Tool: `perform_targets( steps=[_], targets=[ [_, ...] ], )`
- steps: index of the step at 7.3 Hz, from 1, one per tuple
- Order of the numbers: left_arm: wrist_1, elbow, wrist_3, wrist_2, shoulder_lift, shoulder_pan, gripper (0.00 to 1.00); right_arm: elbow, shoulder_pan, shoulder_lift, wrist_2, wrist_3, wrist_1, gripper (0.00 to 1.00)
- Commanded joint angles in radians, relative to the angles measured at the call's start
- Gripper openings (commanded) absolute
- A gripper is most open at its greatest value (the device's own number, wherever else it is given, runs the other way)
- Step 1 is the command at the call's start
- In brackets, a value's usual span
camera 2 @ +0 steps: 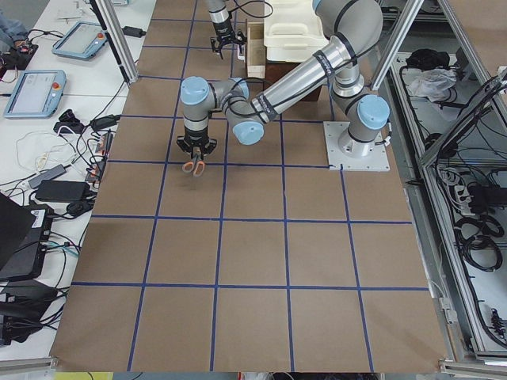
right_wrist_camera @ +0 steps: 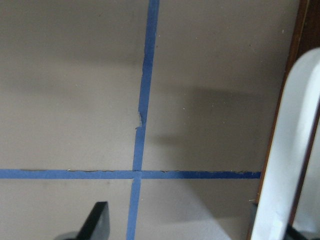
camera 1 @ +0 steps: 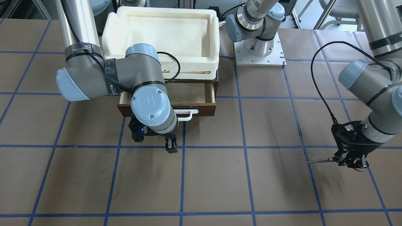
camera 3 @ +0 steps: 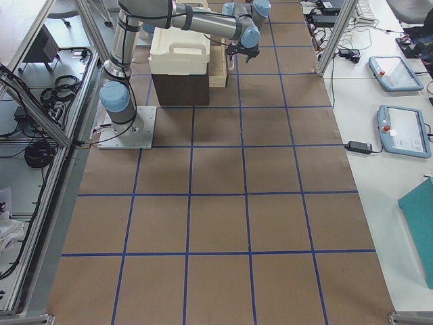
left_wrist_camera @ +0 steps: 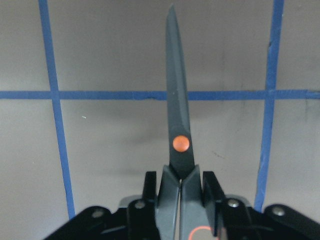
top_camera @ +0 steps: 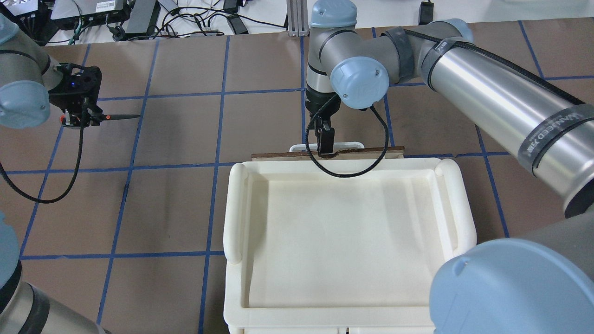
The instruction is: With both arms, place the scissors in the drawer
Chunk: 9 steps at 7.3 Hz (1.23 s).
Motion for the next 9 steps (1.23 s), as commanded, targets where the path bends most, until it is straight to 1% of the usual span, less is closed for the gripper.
perform_targets(
  steps=[1,3,5,7,9],
  targets=[
    [-0.119,0.000,-0.069,-0.011,0.065,-0.068,0.15,-0.022,-0.001,0.013,-0.001,0.000,0.000,1.00],
    [-0.183,0.001,-0.153,-0.002,0.127,-0.163,0.15,-0.036,-0.008,0.017,-0.010,-0.009,0.000,1.00],
    [-0.319,0.006,-0.168,-0.035,0.190,-0.171,0.14,-0.047,-0.019,0.026,-0.017,-0.023,0.000,1.00],
    [-0.380,0.005,-0.235,-0.050,0.232,-0.188,0.14,-0.054,-0.028,0.037,-0.017,-0.039,-0.005,1.00],
    [-0.426,0.006,-0.259,-0.039,0.275,-0.226,0.14,-0.089,-0.030,0.068,-0.017,-0.039,-0.005,1.00]
  ],
)
